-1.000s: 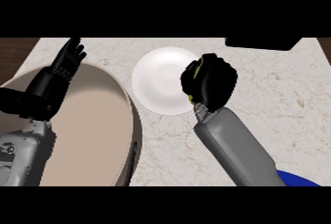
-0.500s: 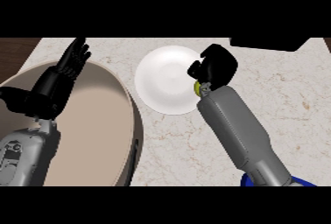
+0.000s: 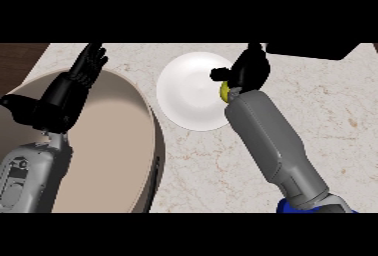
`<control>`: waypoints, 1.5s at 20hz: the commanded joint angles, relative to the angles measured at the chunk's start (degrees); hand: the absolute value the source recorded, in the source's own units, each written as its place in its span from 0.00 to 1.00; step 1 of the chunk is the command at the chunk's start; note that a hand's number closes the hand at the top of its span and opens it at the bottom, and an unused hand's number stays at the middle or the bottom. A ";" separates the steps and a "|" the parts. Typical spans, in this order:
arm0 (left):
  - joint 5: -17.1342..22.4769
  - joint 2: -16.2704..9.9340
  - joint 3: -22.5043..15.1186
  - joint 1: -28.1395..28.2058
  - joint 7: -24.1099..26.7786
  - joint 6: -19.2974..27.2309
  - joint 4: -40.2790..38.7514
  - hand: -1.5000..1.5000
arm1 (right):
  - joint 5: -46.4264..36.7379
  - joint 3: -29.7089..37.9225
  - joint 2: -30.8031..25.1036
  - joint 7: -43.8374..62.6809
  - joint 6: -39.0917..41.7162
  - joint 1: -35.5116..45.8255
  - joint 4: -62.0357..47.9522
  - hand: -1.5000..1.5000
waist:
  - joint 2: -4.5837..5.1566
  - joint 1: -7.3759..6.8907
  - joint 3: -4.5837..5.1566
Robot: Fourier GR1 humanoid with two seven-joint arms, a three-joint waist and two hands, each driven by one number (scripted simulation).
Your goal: Pick the pear from the tray and place it in the plate
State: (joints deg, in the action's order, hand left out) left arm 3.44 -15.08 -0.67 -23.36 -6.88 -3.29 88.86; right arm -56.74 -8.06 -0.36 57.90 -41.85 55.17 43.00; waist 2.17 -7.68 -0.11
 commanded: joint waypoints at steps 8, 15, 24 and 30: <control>0.25 -0.83 1.71 2.01 1.31 -0.47 -1.78 0.50 | 4.31 -1.21 0.34 2.50 -28.85 2.79 -3.76 0.00 | -0.96 1.67 0.09; -0.19 -0.41 1.98 7.00 0.95 0.56 1.95 0.50 | 4.63 -9.66 0.34 4.88 -38.83 -5.12 1.02 0.00 | -2.28 4.88 0.11; 1.63 -3.18 6.05 10.01 -0.25 -0.92 4.29 0.50 | -6.40 -18.83 0.35 8.74 -35.19 -25.59 22.60 0.00 | -3.10 8.55 0.17; -1.10 -0.73 4.85 8.01 2.35 0.95 0.66 0.50 | -16.83 -19.00 0.36 10.53 -24.13 -42.08 44.26 0.00 | -2.70 9.58 0.19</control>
State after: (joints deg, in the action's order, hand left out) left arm 3.33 -16.78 4.53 -14.88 -6.52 -2.56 91.71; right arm -68.01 -26.19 -0.03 67.51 -71.67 22.61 75.38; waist -0.70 1.31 0.06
